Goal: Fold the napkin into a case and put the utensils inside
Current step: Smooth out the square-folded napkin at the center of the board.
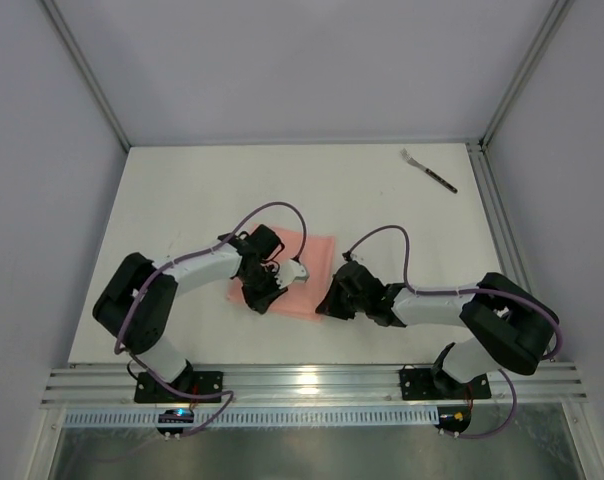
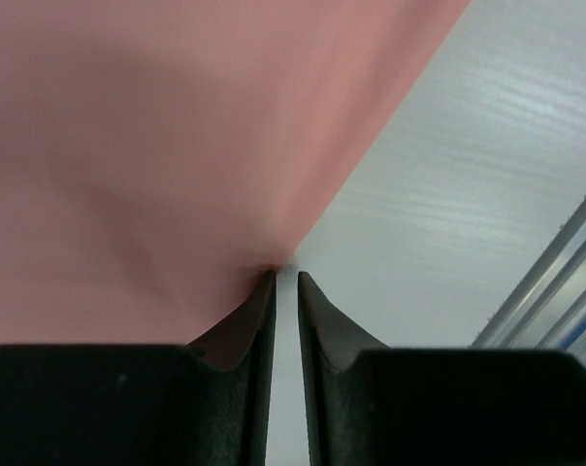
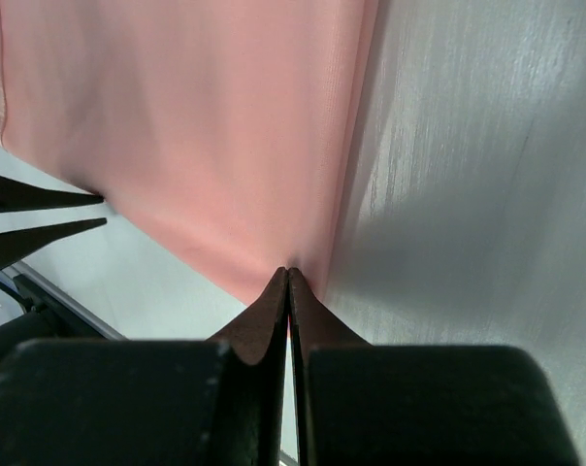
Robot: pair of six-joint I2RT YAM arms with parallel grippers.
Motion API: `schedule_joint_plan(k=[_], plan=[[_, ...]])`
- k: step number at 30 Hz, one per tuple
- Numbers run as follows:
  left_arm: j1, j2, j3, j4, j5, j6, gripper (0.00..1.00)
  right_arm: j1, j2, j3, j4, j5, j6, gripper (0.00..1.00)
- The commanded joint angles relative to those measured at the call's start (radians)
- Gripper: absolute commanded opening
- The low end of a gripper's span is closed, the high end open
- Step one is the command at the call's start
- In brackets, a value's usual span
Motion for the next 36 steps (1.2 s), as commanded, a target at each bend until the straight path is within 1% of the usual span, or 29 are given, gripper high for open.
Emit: schedule_joint_plan(k=[1, 2, 3, 5, 6, 7, 8, 9, 10, 12, 13, 15, 20, 25, 29, 36], plan=[[0.037, -0.060, -0.011, -0.169, 0.100, 0.110, 0.17, -0.004, 0.059, -0.040, -0.177, 0.065, -0.046, 0.04], [0.037, -0.094, 0.001, -0.204, 0.138, 0.137, 0.18, -0.004, 0.062, -0.034, -0.180, 0.065, -0.050, 0.04], [0.037, -0.109, 0.028, -0.235, 0.206, 0.158, 0.19, -0.004, 0.064, -0.029, -0.185, 0.065, -0.056, 0.04], [0.037, -0.141, 0.056, -0.261, 0.237, 0.165, 0.20, -0.004, 0.067, -0.011, -0.194, 0.070, -0.062, 0.04], [0.037, -0.141, 0.068, -0.249, 0.240, 0.145, 0.20, -0.004, 0.069, -0.005, -0.201, 0.071, -0.065, 0.04], [0.037, -0.141, 0.088, -0.226, 0.229, 0.119, 0.20, -0.003, 0.070, 0.002, -0.205, 0.071, -0.065, 0.04], [0.037, -0.132, 0.096, -0.158, 0.205, 0.044, 0.20, -0.003, 0.070, 0.003, -0.208, 0.071, -0.066, 0.04], [0.037, -0.109, 0.102, -0.120, 0.182, 0.005, 0.19, -0.004, 0.070, 0.005, -0.209, 0.073, -0.066, 0.04], [0.037, -0.090, 0.113, -0.085, 0.135, -0.025, 0.19, -0.004, 0.070, 0.003, -0.209, 0.071, -0.066, 0.04], [0.035, -0.019, 0.125, -0.025, 0.101, -0.078, 0.17, -0.004, 0.072, 0.002, -0.206, 0.071, -0.065, 0.04], [0.033, 0.006, 0.137, -0.014, 0.069, -0.092, 0.17, -0.004, 0.070, 0.002, -0.206, 0.070, -0.063, 0.04], [0.030, 0.065, 0.148, 0.003, 0.047, -0.105, 0.16, -0.004, 0.069, 0.002, -0.205, 0.070, -0.063, 0.04], [0.026, 0.107, 0.109, -0.003, -0.047, -0.078, 0.13, -0.004, 0.065, -0.004, -0.206, 0.076, -0.057, 0.04], [0.035, 0.032, 0.006, -0.011, -0.136, -0.029, 0.13, -0.003, 0.065, -0.020, -0.203, 0.079, -0.054, 0.04], [0.072, -0.005, -0.040, -0.025, -0.166, 0.003, 0.13, -0.004, 0.065, -0.041, -0.183, 0.074, -0.045, 0.04], [0.202, -0.051, -0.057, -0.050, -0.196, 0.052, 0.13, -0.003, 0.075, -0.054, -0.163, 0.064, -0.036, 0.04]])
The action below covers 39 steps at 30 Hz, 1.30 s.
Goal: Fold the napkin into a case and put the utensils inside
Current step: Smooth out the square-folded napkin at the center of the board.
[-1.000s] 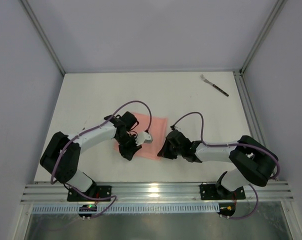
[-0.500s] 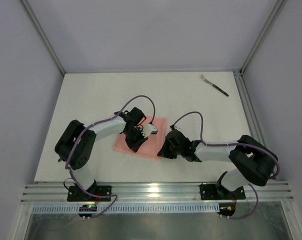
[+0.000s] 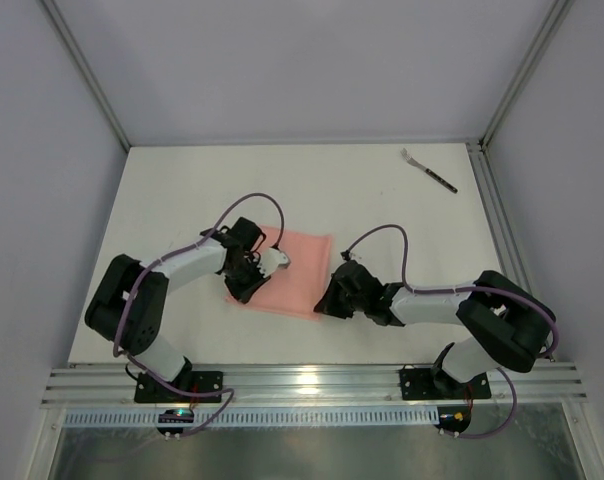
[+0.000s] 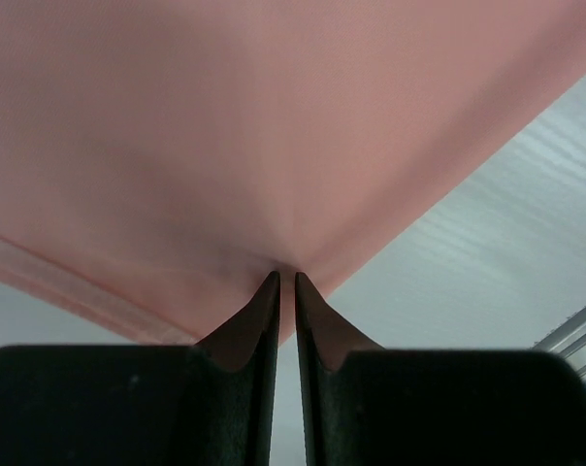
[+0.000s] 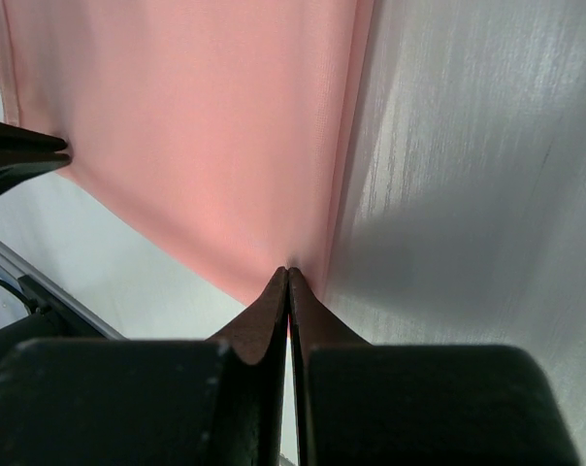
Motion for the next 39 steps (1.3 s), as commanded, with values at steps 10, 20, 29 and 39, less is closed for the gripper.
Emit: schedule_joint_plan(k=[10, 20, 29, 39], plan=[[0.173, -0.015, -0.071, -0.004, -0.103, 0.077, 0.13, -0.003, 0.049, -0.043, -0.190, 0.052, -0.053, 0.04], [0.173, -0.058, -0.068, -0.002, -0.081, 0.069, 0.14, -0.024, -0.052, 0.222, -0.385, 0.117, -0.237, 0.04], [0.173, -0.068, -0.062, -0.002, -0.066, 0.046, 0.14, -0.193, 0.125, 0.340, -0.300, -0.025, -0.324, 0.04], [0.172, -0.035, -0.036, 0.006, -0.058, 0.023, 0.14, -0.208, 0.155, 0.523, -0.389, 0.071, -0.464, 0.04]])
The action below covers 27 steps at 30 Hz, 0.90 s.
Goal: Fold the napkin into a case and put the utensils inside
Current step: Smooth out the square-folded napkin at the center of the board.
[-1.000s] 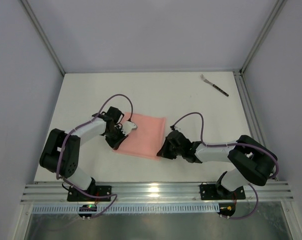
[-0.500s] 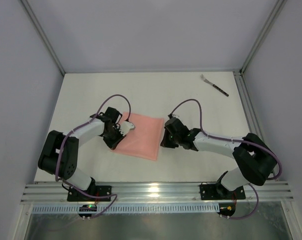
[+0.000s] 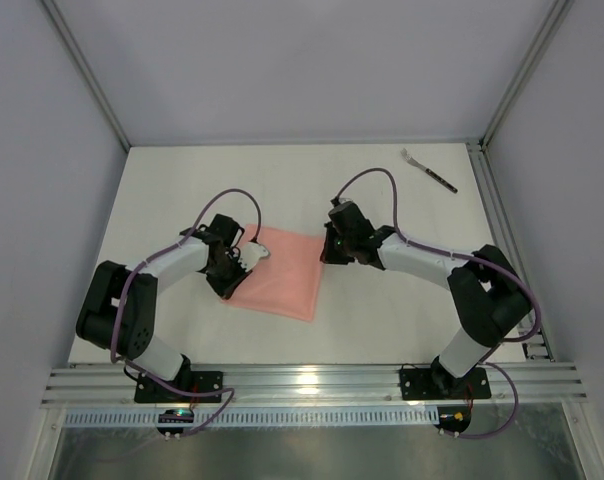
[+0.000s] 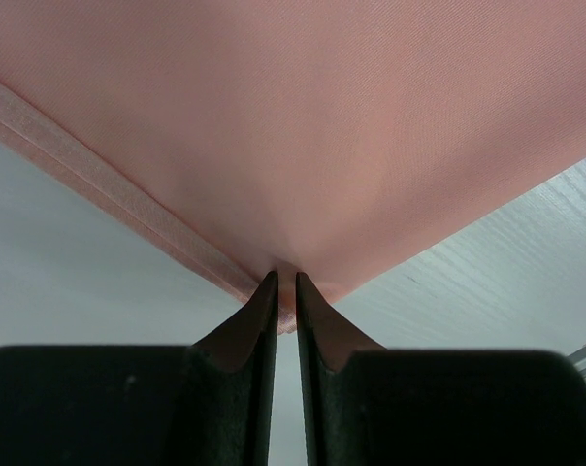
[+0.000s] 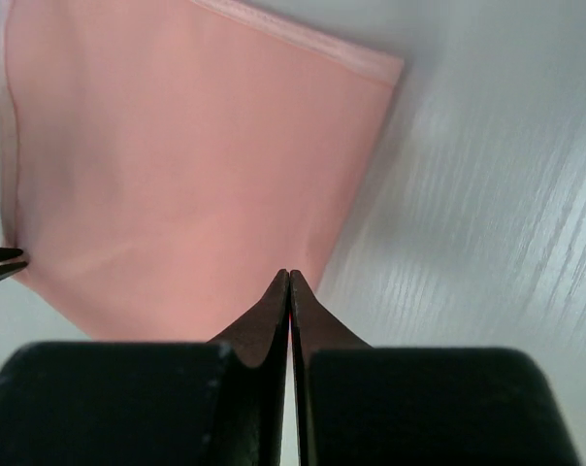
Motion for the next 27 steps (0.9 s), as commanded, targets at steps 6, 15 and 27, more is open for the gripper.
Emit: schedule_joint_plan(k=[6, 15, 27], plan=[[0.008, 0.011, 0.014, 0.011, -0.031, -0.015, 0.15, -0.038, 0.070, 0.116, 0.046, -0.045, -0.083, 0.04], [0.008, 0.005, 0.024, -0.001, -0.051, -0.021, 0.17, -0.126, 0.253, 0.216, 0.003, -0.078, -0.080, 0.04], [0.008, -0.009, 0.066, -0.021, -0.045, -0.041, 0.25, -0.178, 0.135, 0.244, -0.043, -0.082, -0.159, 0.09]])
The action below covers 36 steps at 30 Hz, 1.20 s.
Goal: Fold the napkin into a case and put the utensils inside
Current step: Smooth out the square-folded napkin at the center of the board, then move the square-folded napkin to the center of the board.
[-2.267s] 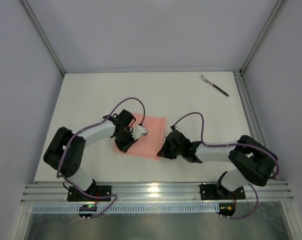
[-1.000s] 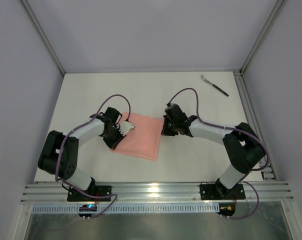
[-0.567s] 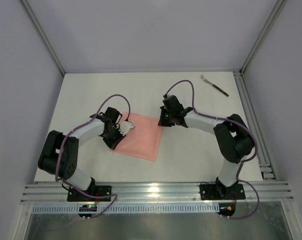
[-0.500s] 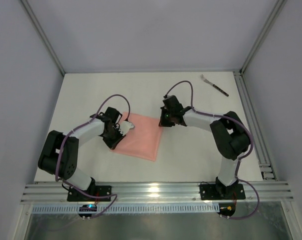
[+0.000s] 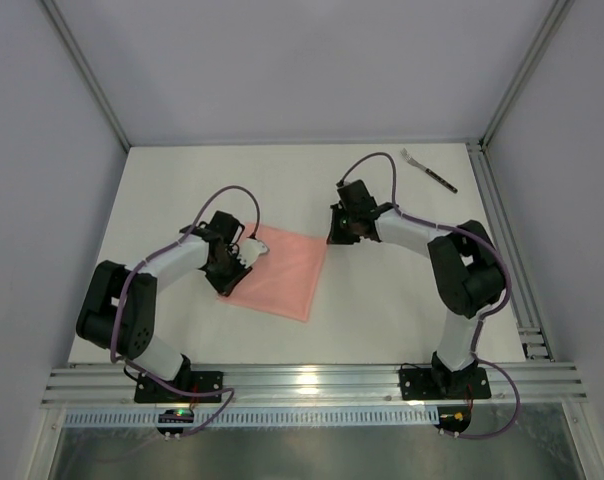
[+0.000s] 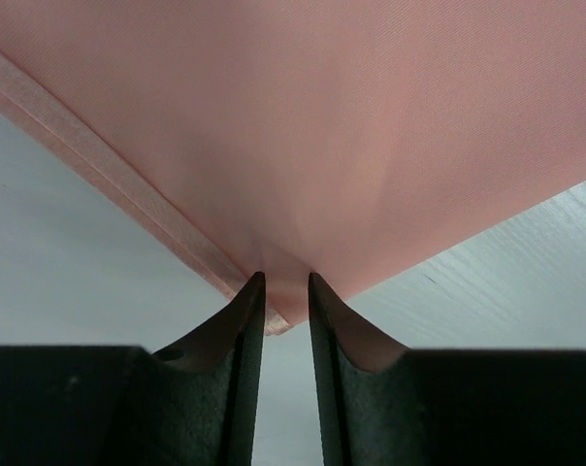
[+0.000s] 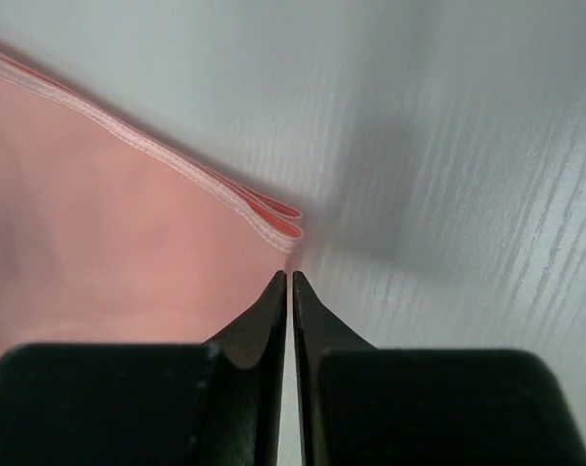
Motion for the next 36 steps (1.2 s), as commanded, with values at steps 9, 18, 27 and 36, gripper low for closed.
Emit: schedule_joint_plan(k=[9, 18, 27, 36], plan=[[0.011, -0.079, 0.085, -0.079, 0.009, -0.045, 0.35, -0.045, 0.028, 0.046, 0.038, -0.070, 0.005, 0.38], [0.186, -0.072, 0.058, -0.076, 0.021, -0.091, 0.40, -0.045, 0.063, 0.044, 0.075, -0.129, 0.012, 0.39], [0.290, -0.047, 0.064, -0.074, 0.065, -0.094, 0.41, -0.044, 0.120, 0.032, 0.115, -0.192, 0.068, 0.33], [0.295, -0.035, 0.102, -0.109, 0.229, -0.065, 0.42, -0.045, 0.015, -0.083, 0.133, -0.107, 0.110, 0.04]])
